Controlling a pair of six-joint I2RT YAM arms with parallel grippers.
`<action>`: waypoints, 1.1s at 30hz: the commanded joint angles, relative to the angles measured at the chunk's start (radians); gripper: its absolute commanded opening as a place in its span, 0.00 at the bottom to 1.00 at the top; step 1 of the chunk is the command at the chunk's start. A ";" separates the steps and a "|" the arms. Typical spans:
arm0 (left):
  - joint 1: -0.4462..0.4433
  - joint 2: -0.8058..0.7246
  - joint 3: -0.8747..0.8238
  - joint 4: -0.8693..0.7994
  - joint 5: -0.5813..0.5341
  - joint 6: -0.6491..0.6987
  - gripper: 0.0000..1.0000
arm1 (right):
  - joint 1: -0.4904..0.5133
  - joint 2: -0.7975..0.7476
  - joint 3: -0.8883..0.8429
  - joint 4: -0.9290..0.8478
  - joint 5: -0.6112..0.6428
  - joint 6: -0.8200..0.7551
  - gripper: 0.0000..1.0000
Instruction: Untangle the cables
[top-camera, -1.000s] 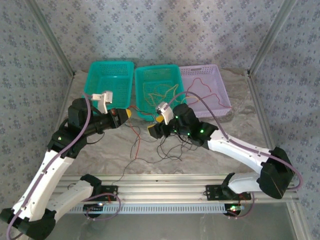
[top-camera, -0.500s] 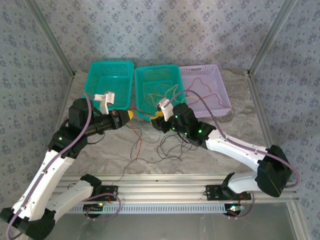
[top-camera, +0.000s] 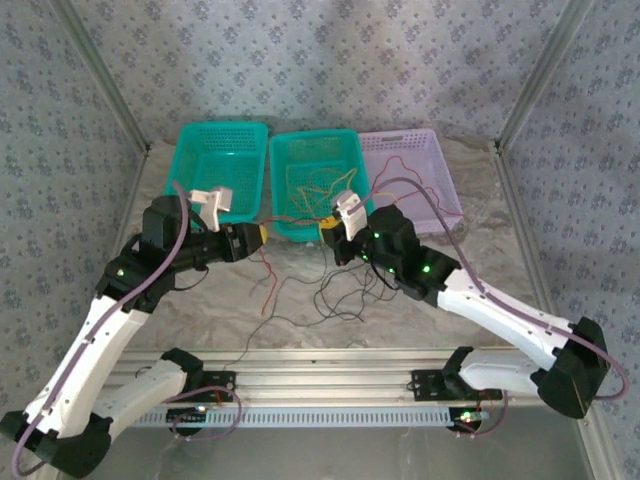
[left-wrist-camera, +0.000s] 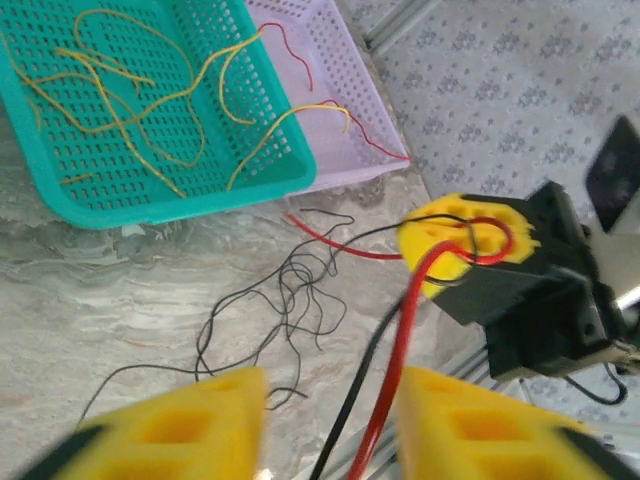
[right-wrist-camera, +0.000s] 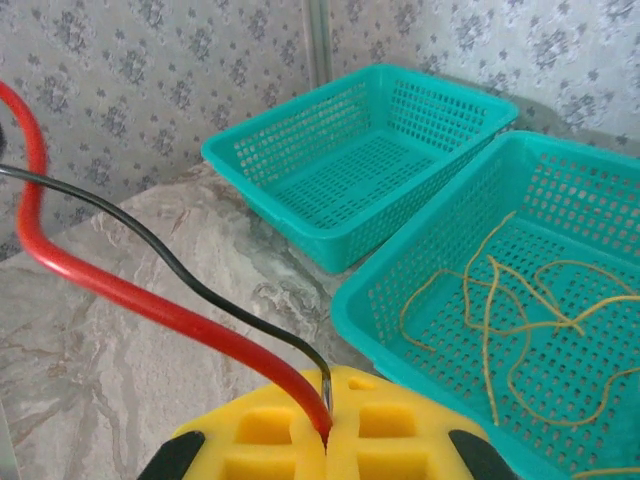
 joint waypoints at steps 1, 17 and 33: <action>0.002 0.017 0.038 -0.017 -0.019 0.031 0.56 | -0.033 -0.045 0.009 -0.050 -0.030 0.020 0.00; -0.010 -0.231 -0.320 0.340 0.079 -0.094 0.87 | -0.182 -0.122 0.077 -0.056 -0.196 0.232 0.00; -0.012 -0.259 -0.348 0.496 0.078 -0.059 0.90 | -0.145 -0.091 0.084 -0.065 -0.348 0.219 0.00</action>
